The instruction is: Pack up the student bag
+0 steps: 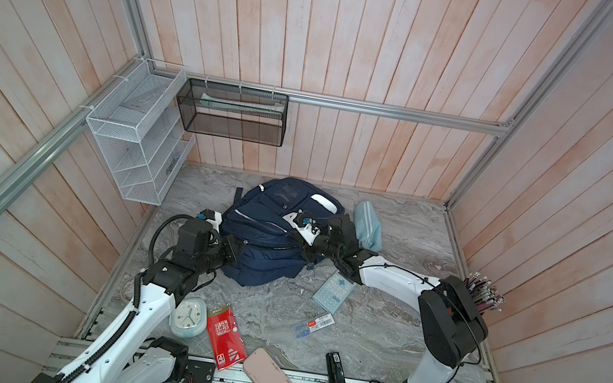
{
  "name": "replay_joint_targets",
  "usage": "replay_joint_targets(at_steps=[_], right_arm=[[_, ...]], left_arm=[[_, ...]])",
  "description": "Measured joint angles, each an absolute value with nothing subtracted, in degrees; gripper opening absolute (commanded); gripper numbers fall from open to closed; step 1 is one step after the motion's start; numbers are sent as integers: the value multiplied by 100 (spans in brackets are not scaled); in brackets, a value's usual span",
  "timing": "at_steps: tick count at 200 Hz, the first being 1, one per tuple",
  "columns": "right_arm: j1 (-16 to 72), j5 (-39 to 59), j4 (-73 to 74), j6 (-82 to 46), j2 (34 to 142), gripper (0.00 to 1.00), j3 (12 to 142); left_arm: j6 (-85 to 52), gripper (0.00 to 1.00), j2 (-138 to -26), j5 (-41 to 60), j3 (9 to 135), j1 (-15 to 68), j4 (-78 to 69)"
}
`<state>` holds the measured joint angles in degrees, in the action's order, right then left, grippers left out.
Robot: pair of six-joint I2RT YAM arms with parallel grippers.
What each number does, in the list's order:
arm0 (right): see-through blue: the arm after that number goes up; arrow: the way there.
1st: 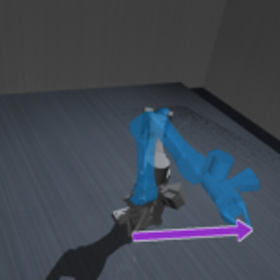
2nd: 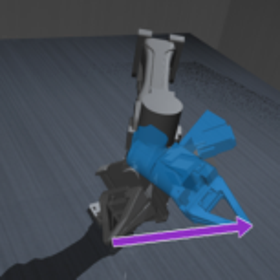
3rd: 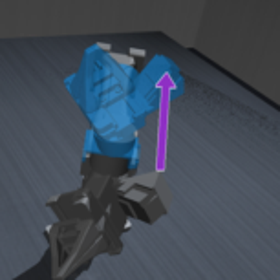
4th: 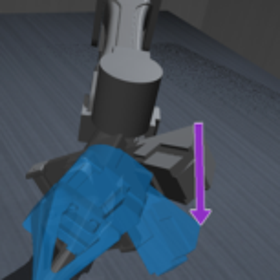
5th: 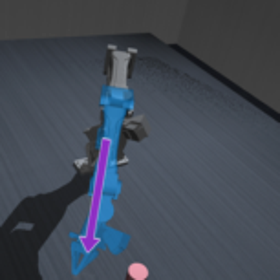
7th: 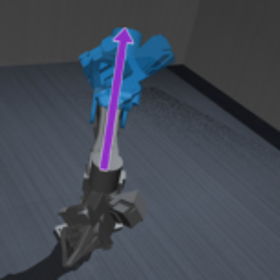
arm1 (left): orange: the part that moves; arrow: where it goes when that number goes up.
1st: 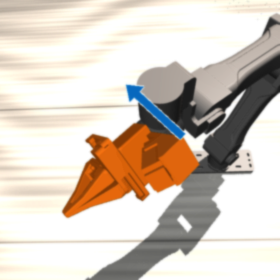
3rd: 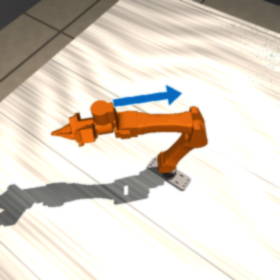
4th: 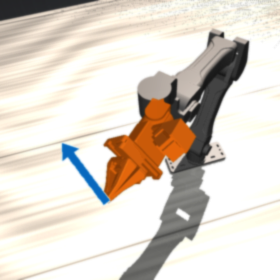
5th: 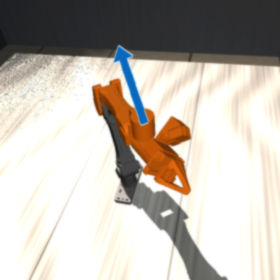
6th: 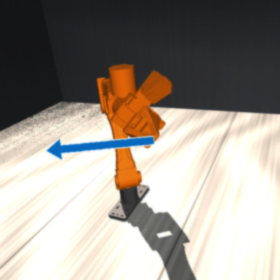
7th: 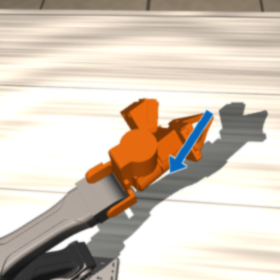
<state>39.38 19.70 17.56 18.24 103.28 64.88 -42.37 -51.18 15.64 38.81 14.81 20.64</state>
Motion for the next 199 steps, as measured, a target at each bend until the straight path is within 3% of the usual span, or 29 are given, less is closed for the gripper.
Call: replay_joint_targets(at_steps=[30,64,93,112,124,141,199], right_arm=[[3771,1586,1675,1466,10182,66,6381],[4342,1500,1787,1949,9408,62,5561],[4908,1490,1861,2512,9535,61,5443],[4958,1431,1839,2641,9937,49,5658],[4956,1337,1813,2698,10202,32,5876],[4984,1162,1734,2753,10416,0,6106],[5037,908,1653,3089,10272,0,5798]], left_arm=[[-4410,0,-5614,1535,3844,2062,1883],[-4512,0,-6171,1378,3844,2543,1527],[-4576,0,-6420,1295,3844,2718,1323],[-4630,0,-6460,1275,3844,2759,1238],[-4639,0,-6462,1212,3844,2779,1243],[-4639,0,-6479,1076,3835,2792,1201],[-4397,0,-6681,539,3645,2578,1160]])
